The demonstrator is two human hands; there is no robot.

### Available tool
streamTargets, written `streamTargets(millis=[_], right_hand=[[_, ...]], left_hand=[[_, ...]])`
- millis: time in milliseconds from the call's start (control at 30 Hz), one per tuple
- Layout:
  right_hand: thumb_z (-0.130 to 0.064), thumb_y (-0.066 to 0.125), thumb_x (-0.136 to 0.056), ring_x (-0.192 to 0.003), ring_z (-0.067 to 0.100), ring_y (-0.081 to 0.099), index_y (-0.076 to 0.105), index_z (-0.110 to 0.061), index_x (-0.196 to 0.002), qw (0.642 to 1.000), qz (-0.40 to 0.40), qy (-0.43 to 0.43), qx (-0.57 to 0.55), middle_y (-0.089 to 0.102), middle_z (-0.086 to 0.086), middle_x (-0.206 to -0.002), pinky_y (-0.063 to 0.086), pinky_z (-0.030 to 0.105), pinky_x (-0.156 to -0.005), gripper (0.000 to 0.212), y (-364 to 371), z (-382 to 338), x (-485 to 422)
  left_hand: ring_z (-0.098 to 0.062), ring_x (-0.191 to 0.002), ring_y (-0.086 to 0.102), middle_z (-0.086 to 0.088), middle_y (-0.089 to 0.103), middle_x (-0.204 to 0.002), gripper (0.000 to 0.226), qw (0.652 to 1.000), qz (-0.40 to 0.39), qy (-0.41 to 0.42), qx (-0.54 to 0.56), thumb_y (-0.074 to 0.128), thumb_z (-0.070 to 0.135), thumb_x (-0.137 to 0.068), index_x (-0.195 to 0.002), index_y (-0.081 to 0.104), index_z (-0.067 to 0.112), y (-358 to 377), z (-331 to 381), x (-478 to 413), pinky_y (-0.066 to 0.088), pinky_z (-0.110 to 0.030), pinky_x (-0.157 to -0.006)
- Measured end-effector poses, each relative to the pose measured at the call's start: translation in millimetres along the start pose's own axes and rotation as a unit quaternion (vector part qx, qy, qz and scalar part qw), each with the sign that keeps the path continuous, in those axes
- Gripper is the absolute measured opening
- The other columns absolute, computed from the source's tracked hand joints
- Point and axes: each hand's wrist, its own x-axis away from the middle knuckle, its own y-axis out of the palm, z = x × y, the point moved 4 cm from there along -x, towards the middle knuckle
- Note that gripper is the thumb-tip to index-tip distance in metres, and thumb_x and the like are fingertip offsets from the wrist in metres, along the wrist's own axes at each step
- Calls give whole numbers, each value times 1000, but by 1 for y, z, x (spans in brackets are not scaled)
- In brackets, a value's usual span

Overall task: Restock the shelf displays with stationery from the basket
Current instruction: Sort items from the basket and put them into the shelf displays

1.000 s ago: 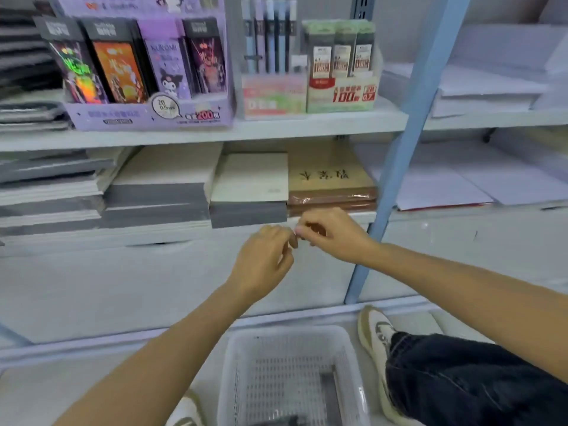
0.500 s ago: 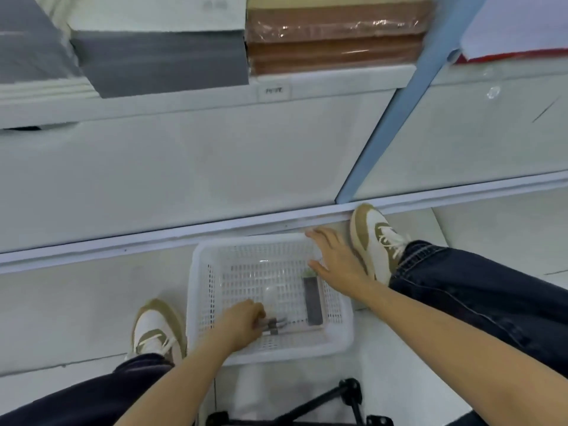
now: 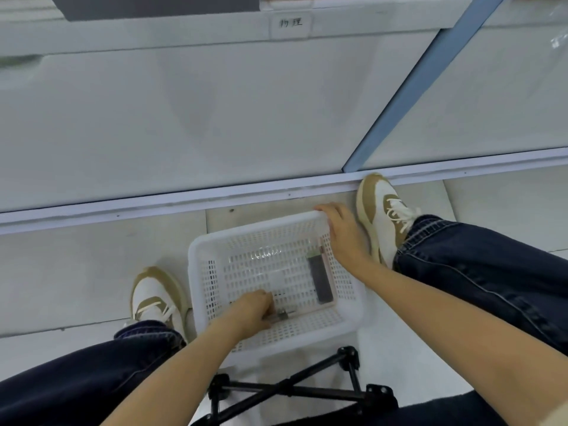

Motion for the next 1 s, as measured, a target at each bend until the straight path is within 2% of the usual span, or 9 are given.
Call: streamTargets(millis=[133, 233, 300, 400, 533, 600, 700, 833, 1000], right_hand=[[-2, 46, -96, -104, 20, 53, 57, -12, -128, 998, 27, 32, -48, 54, 10, -122, 38, 20, -82, 36, 1, 2, 1], [-4, 42, -98, -97, 15, 51, 58, -15, -127, 996, 32, 49, -74, 54, 8, -115, 42, 21, -80, 35, 2, 3, 0], [-5, 42, -98, -95, 16, 52, 59, -15, -125, 994, 39, 51, -86, 54, 7, -111, 44, 23, -80, 34, 3, 2, -1], [-7, 43, -98, -95, 17, 52, 59, -16, -126, 992, 40, 61, -100, 53, 6, -110, 47, 25, -82, 33, 4, 1, -3], [-7, 44, -98, -97, 20, 53, 59, -15, -126, 990, 38, 68, -114, 52, 9, -110, 49, 28, -84, 34, 5, -2, -6], [-7, 44, -97, -98, 19, 53, 58, -15, -127, 990, 40, 70, -120, 52, 9, -112, 48, 26, -86, 33, 6, -2, -5], [-7, 44, -97, -98, 16, 52, 57, -15, -126, 988, 51, 76, -124, 53, 9, -113, 47, 25, -86, 33, 8, -1, -4], [-4, 43, -97, -97, 15, 51, 57, -15, -127, 988, 54, 82, -121, 53, 8, -112, 43, 20, -84, 35, 11, 0, -5], [-1, 42, -96, -97, 11, 49, 57, -15, -127, 987, 55, 80, -125, 52, 4, -112, 37, 10, -84, 37, 12, 1, -4]], left_hand=[[-20, -94, 54, -5, 57, -111, 20, 1000, 14, 17, -4, 56, 30, -95, -106, 54, 13, 4, 4, 3, 43, -27, -80], [-18, -90, 53, -4, 56, -110, 24, 1000, 11, 23, 12, 54, 34, -96, -110, 53, 15, 5, 4, 4, 44, -28, -80], [-15, -85, 49, -3, 54, -107, 19, 999, 6, 29, 17, 54, 34, -96, -102, 53, 16, 5, 3, 3, 41, -25, -77], [-15, -81, 45, 1, 47, -93, 17, 999, -1, 29, 42, 51, 31, -98, -89, 44, 19, 6, 1, 3, 32, -24, -69], [-14, -79, 48, 4, 48, -89, 16, 996, -12, 16, 82, 44, 30, -101, -91, 44, 18, 7, -1, 2, 35, -26, -69], [-17, -79, 51, 1, 54, -90, 14, 996, 8, 4, 94, 43, 29, -101, -94, 47, 16, 4, -2, 0, 40, -28, -68], [-14, -69, 51, 3, 56, -81, 12, 990, 91, -6, 105, 50, 29, -96, -95, 50, 17, -9, -1, -4, 40, -27, -61], [-18, -79, 54, -1, 52, -96, 17, 995, 88, -13, 41, 58, 28, -93, -102, 64, 15, -11, 8, -16, 45, -27, -72], [-17, -82, 55, 1, 53, -96, 18, 997, 72, -16, 30, 63, 30, -90, -97, 64, 14, -12, 2, -19, 45, -28, -72]])
